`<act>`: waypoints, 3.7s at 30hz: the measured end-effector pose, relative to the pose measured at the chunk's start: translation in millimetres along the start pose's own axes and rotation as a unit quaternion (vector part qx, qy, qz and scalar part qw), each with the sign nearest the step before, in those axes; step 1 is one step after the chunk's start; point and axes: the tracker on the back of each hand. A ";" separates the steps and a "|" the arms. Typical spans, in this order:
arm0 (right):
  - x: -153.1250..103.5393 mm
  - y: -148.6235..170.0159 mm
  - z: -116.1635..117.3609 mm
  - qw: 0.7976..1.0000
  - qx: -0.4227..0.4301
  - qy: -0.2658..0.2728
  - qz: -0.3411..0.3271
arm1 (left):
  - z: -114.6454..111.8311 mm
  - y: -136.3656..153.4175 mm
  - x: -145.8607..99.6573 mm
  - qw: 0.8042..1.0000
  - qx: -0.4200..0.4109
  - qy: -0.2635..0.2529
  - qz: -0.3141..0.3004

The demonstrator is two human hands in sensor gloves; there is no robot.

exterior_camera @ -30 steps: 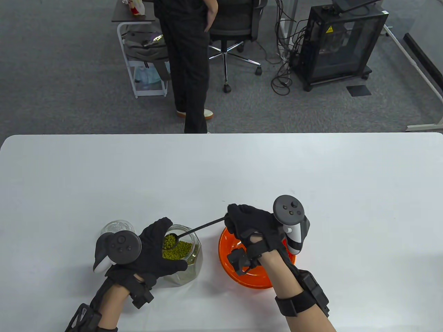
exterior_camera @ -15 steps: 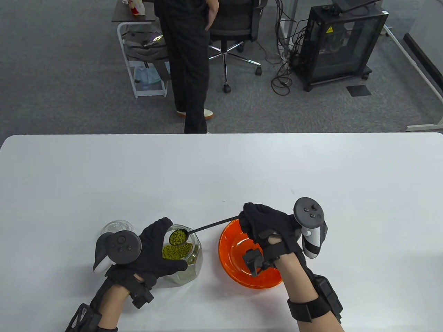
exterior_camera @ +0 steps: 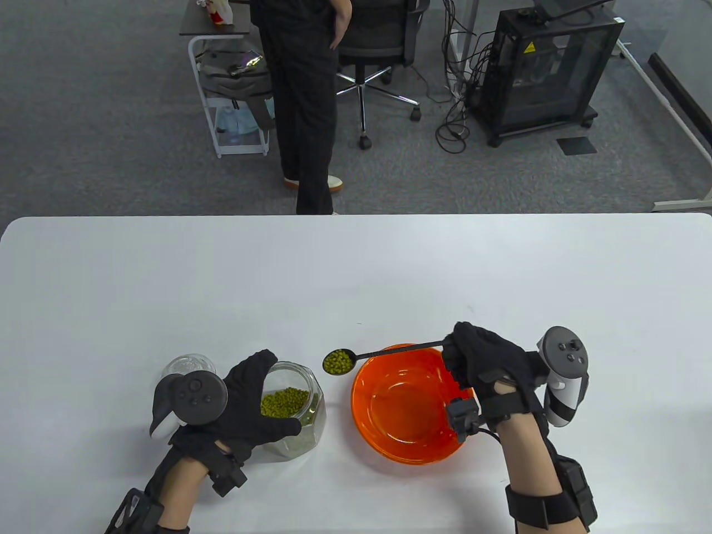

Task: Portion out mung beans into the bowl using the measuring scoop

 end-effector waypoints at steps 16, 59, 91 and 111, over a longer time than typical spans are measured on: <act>10.9 49.4 -60.8 0.998 0.011 0.051 0.036 | -0.3 0.3 0.0 1.000 -0.002 0.001 -0.001; -69.0 4.4 34.9 0.742 -0.491 0.104 -0.444 | -0.8 0.8 0.1 1.000 -0.001 0.003 -0.004; -64.9 -15.2 -12.2 0.922 -0.120 0.217 -0.298 | -1.1 1.3 0.2 1.000 -0.003 0.002 -0.004; -51.6 -65.9 111.1 0.945 -0.191 0.062 -0.258 | -0.9 1.4 0.2 1.000 -0.002 0.002 -0.004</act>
Point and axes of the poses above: the tracker on the back of each hand, its own y axis roughly to the little-finger side, its own x axis roughly from the wrist to the fingertips, z = x × y, and after that the axes turned 9 degrees about z, right-handed
